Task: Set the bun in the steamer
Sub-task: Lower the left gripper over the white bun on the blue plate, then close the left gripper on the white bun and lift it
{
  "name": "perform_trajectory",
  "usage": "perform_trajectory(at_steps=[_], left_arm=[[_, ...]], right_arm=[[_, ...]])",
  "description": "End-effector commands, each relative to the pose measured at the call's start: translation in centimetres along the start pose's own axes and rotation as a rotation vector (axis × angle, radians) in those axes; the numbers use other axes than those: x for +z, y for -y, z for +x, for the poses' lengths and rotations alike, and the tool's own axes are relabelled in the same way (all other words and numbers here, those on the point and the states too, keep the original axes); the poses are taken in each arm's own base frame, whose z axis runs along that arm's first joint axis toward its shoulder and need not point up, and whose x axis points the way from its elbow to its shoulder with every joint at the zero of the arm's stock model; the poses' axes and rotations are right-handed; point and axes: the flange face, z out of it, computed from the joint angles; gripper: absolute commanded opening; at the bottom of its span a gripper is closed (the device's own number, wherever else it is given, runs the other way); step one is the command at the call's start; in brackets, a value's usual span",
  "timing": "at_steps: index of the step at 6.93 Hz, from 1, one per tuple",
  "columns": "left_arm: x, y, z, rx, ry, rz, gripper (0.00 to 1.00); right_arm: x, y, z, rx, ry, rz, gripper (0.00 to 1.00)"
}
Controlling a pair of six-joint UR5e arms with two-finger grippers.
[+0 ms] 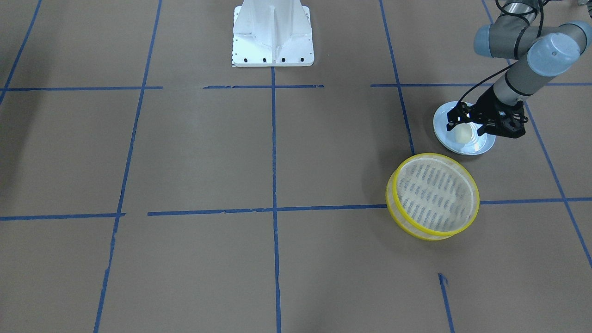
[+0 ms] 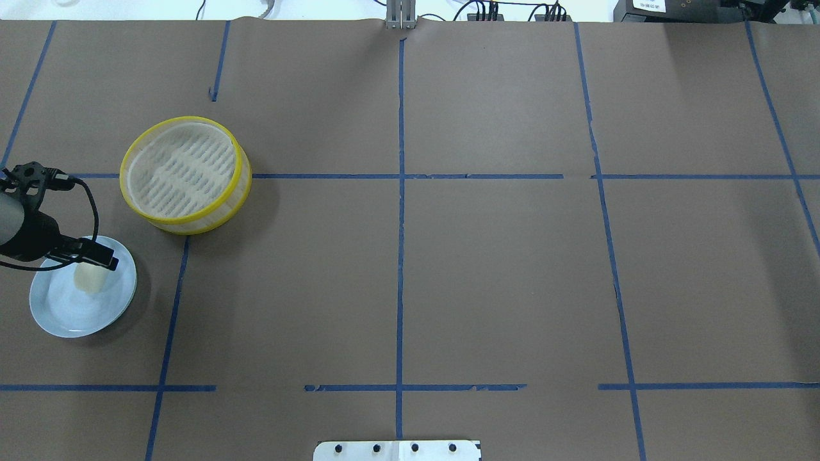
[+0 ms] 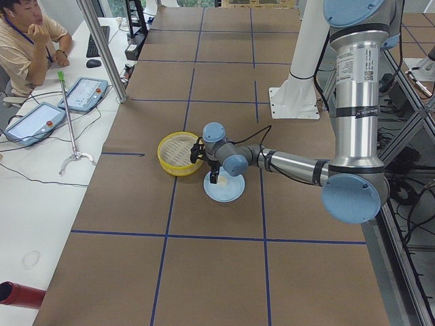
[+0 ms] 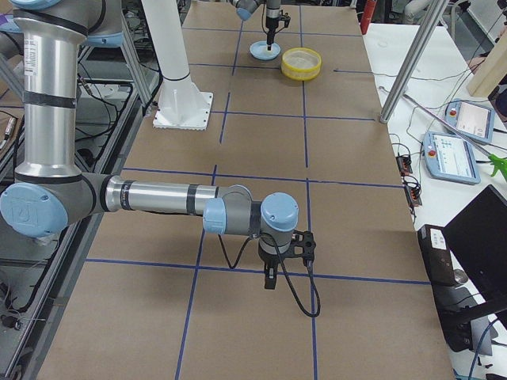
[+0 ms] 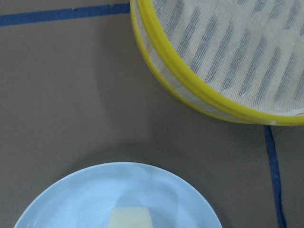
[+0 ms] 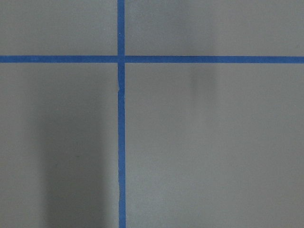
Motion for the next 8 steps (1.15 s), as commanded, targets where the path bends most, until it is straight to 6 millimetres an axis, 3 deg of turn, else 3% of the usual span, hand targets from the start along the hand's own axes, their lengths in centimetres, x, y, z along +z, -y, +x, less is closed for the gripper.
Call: perform_trajectory(at_steps=[1, 6, 7, 8], left_arm=[[0.8, -2.1, -2.3, -0.002, 0.014, -0.008, 0.96], [2.4, -0.2, -1.6, -0.002, 0.021, -0.004, 0.93], [2.4, -0.2, -1.7, -0.002, 0.022, -0.003, 0.86], [2.5, -0.2, -1.6, -0.001, 0.022, -0.004, 0.73]], right_arm=[[0.0, 0.0, 0.0, 0.0, 0.0, 0.0, 1.0], [0.0, 0.0, 0.0, 0.0, 0.0, 0.0, 1.0], [0.0, 0.0, 0.0, 0.0, 0.0, 0.0, 1.0], [0.0, 0.0, 0.0, 0.0, 0.0, 0.0, 1.0]])
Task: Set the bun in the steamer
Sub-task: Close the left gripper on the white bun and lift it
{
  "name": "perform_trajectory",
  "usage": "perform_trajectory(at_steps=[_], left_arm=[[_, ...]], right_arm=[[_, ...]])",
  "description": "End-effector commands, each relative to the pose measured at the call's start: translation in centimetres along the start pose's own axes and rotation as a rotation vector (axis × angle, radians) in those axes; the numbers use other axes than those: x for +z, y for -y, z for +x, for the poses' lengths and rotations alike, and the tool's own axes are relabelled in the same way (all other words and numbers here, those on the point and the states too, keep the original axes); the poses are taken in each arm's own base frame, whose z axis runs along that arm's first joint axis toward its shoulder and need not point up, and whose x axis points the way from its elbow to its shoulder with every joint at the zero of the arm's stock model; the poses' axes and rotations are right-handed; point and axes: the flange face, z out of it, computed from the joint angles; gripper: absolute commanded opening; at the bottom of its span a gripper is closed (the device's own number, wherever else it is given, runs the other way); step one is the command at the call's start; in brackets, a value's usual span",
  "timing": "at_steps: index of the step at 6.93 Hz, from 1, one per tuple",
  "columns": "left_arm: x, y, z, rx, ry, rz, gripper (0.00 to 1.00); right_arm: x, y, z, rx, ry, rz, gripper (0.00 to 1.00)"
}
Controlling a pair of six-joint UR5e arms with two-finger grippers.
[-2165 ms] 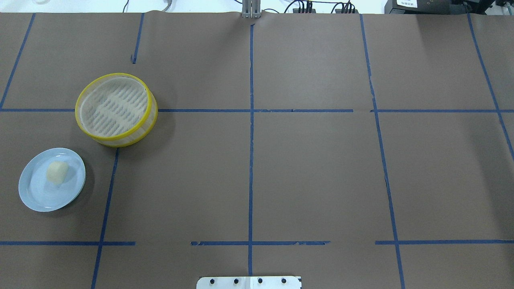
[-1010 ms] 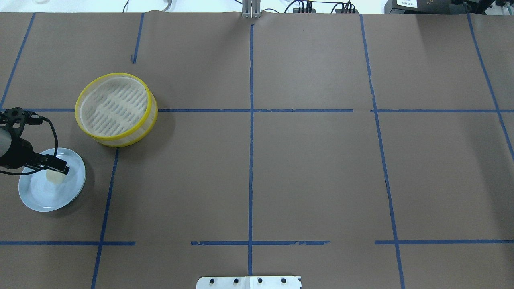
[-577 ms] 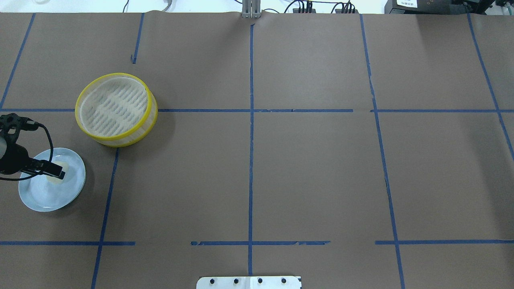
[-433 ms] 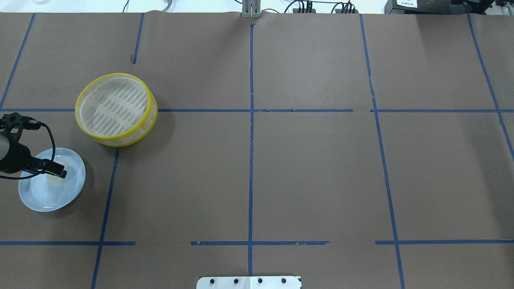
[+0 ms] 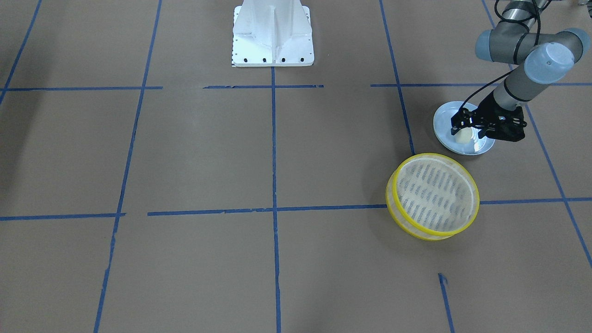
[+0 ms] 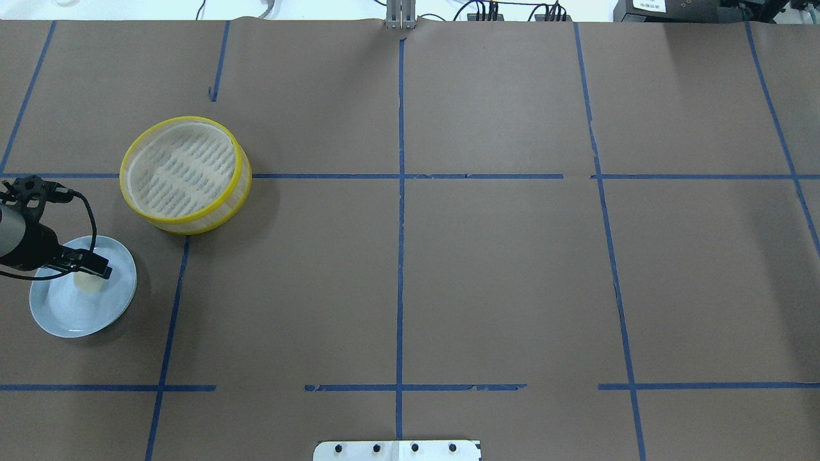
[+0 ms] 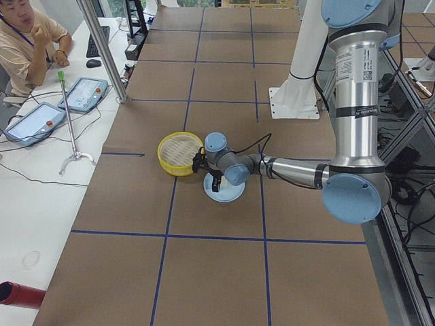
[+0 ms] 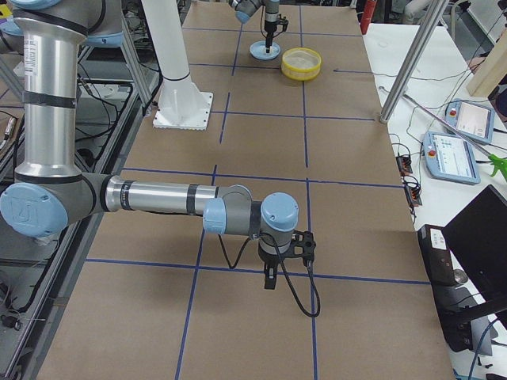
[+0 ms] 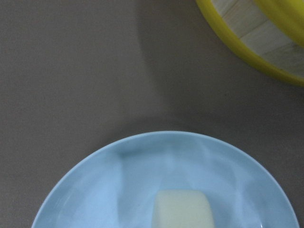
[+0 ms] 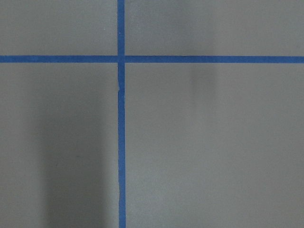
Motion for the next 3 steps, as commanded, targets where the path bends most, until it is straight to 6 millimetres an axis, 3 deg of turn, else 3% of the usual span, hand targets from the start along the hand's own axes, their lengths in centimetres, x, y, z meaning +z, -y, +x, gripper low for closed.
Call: perform_trajectory(at_steps=[1, 3], left_arm=[[-0.1, 0.02, 0.32, 0.002, -0.004, 0.002, 0.63], [-0.05, -0.15, 0.61, 0.005, -0.006, -0.001, 0.58]], right_arm=[[0.0, 0.0, 0.0, 0.0, 0.0, 0.0, 1.0], [0.0, 0.0, 0.0, 0.0, 0.0, 0.0, 1.0]])
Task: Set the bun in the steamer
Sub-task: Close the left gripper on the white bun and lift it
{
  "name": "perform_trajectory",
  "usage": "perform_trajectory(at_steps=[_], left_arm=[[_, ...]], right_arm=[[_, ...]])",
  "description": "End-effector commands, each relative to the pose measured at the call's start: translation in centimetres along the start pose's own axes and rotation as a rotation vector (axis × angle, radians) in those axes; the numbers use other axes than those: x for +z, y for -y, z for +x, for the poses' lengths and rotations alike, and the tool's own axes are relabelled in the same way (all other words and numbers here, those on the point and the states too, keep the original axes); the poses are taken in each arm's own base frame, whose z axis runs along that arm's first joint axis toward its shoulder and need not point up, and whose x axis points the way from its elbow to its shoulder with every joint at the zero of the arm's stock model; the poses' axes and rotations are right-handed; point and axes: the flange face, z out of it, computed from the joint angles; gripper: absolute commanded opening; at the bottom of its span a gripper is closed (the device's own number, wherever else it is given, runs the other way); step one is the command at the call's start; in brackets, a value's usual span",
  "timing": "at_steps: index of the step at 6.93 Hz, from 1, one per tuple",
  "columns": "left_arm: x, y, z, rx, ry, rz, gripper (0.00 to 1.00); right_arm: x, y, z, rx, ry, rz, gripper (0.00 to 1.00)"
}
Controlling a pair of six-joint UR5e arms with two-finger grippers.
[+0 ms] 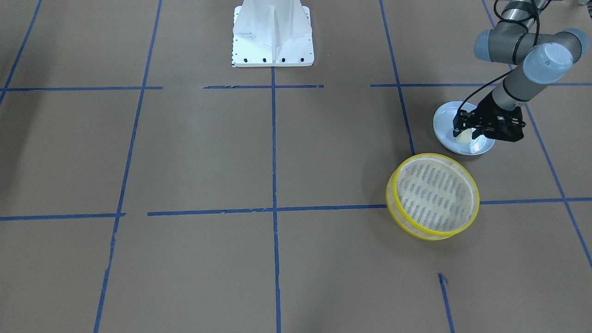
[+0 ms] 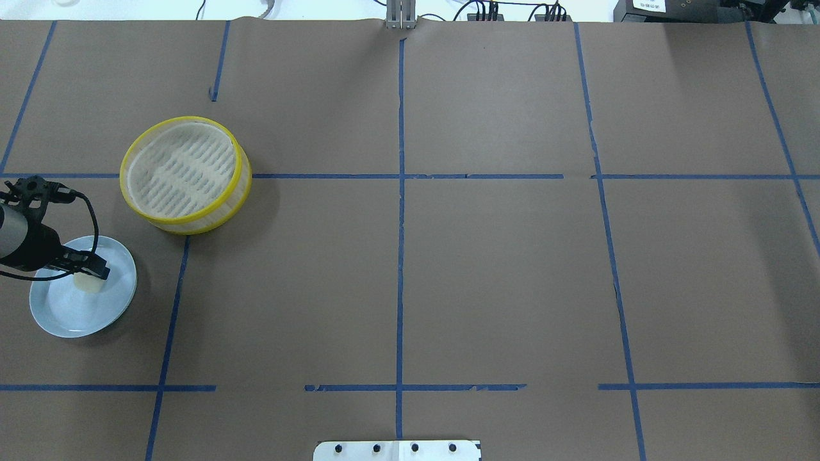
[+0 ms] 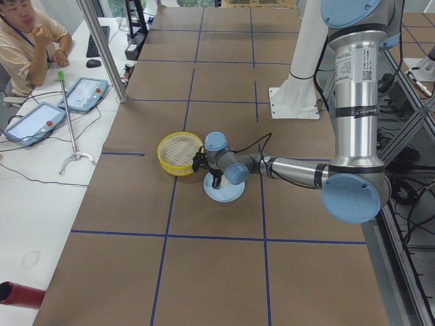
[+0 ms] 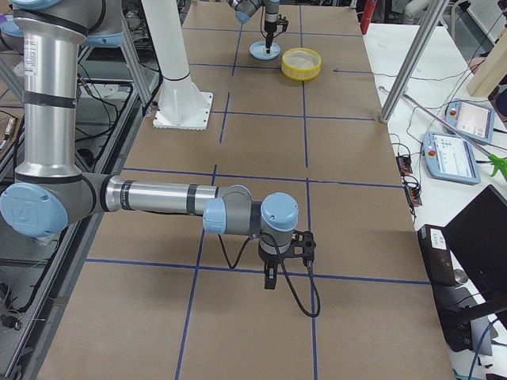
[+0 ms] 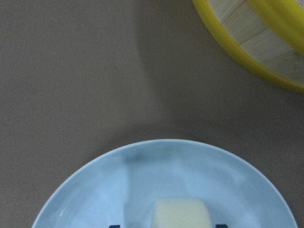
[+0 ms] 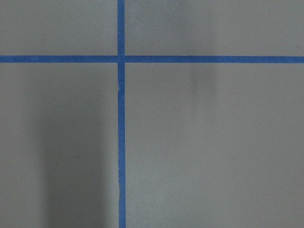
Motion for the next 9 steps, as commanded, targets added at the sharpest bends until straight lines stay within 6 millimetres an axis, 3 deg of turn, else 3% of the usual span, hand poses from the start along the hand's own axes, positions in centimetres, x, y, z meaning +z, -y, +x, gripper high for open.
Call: perform_trajectory(at_steps=[1, 3, 5, 9], left_arm=[[0.08, -0.2, 0.25, 0.003, -0.002, -0.004, 0.57], [0.28, -0.31, 0.33, 0.005, -0.002, -0.008, 0.57], [0.23, -0.31, 0.39, 0.006, -0.002, -0.007, 0.48], [-0.59, -0.36, 0.88, 0.013, -0.012, 0.005, 0.46]], right_arm=[[0.0, 0.0, 0.0, 0.0, 0.0, 0.0, 1.0], [0.0, 0.0, 0.0, 0.0, 0.0, 0.0, 1.0], [-0.01, 0.01, -0.01, -0.001, 0.0, 0.001, 1.0], [0.0, 0.0, 0.0, 0.0, 0.0, 0.0, 1.0]])
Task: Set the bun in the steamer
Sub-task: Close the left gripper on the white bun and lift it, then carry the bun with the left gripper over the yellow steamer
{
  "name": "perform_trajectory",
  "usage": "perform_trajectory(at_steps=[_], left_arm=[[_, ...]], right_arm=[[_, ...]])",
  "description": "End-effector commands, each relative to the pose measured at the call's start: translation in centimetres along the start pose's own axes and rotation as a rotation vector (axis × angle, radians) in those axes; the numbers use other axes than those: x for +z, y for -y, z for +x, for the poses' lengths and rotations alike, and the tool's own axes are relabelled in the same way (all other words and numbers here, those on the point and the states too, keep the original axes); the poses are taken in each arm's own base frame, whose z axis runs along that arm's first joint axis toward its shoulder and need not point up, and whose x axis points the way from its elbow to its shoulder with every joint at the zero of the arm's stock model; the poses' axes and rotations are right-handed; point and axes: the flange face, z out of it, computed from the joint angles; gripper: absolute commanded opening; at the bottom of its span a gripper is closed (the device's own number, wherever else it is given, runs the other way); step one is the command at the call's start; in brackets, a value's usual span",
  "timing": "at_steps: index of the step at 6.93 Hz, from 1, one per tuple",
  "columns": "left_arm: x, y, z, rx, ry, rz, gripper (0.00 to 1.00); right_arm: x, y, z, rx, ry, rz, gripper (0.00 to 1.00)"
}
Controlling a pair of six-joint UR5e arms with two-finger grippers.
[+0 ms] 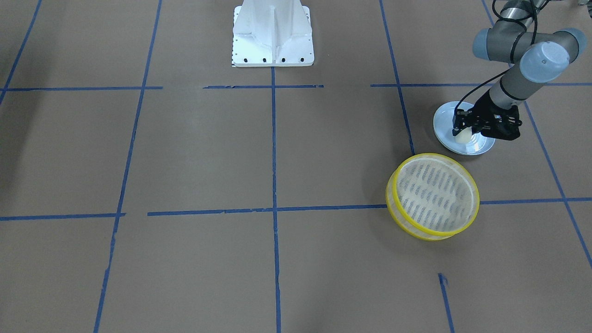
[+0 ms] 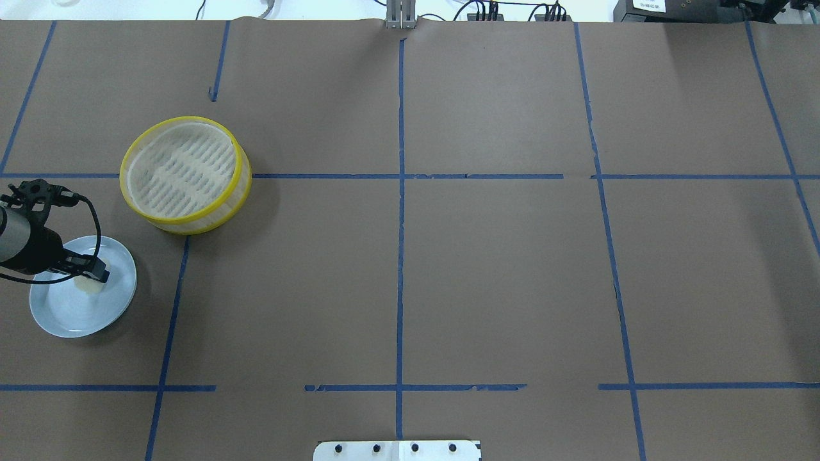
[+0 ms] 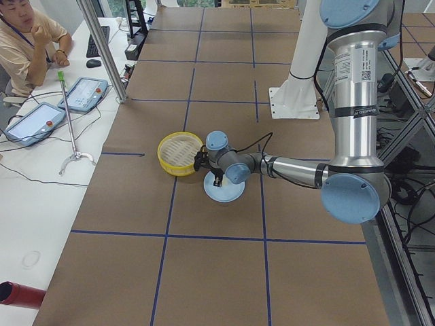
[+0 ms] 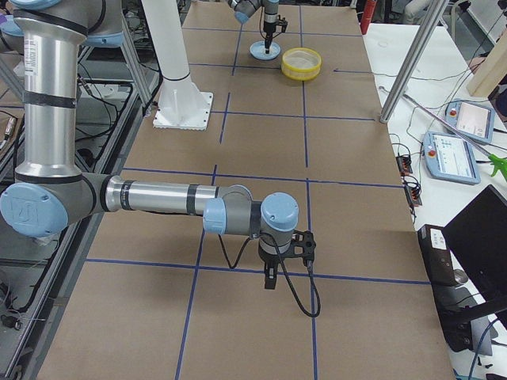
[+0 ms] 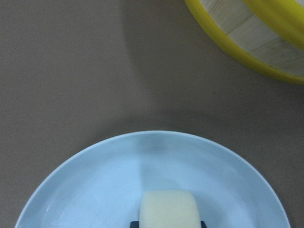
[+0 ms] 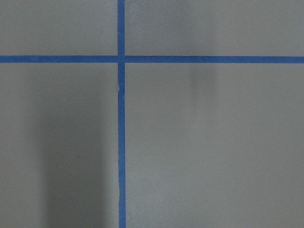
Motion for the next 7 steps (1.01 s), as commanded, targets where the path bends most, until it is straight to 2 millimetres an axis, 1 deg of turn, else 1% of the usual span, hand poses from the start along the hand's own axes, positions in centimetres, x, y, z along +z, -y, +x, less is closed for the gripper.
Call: perform_trajectory(at_steps=[1, 2, 3, 4, 5, 6, 7], left_arm=[[-1.0, 0.0, 0.6, 0.009, -0.011, 0.015, 0.45], [-2.0, 0.1, 1.2, 0.015, -0.024, 0.031, 0.45], [-3.6, 0.0, 2.4, 0.032, -0.049, 0.047, 0.42], [-5.1, -0.6, 3.3, 0.05, -0.067, 0.064, 0.42], [-7.0, 0.1, 3.9, 0.053, -0.083, 0.1, 0.41], [-8.3, 1.4, 4.2, 0.052, -0.094, 0.135, 0.41], [-8.6, 3.1, 5.9, 0.066, -0.108, 0.154, 0.41]], right_arm=[[0.0, 0.0, 0.0, 0.0, 0.0, -0.001, 1.0], [0.0, 0.0, 0.0, 0.0, 0.0, -0.001, 1.0], [0.0, 0.0, 0.0, 0.0, 0.0, -0.001, 1.0], [0.0, 0.0, 0.0, 0.0, 0.0, -0.001, 1.0], [0.0, 0.0, 0.0, 0.0, 0.0, -0.001, 1.0], [0.0, 0.0, 0.0, 0.0, 0.0, -0.001, 1.0], [0.0, 0.0, 0.0, 0.0, 0.0, -0.001, 1.0]])
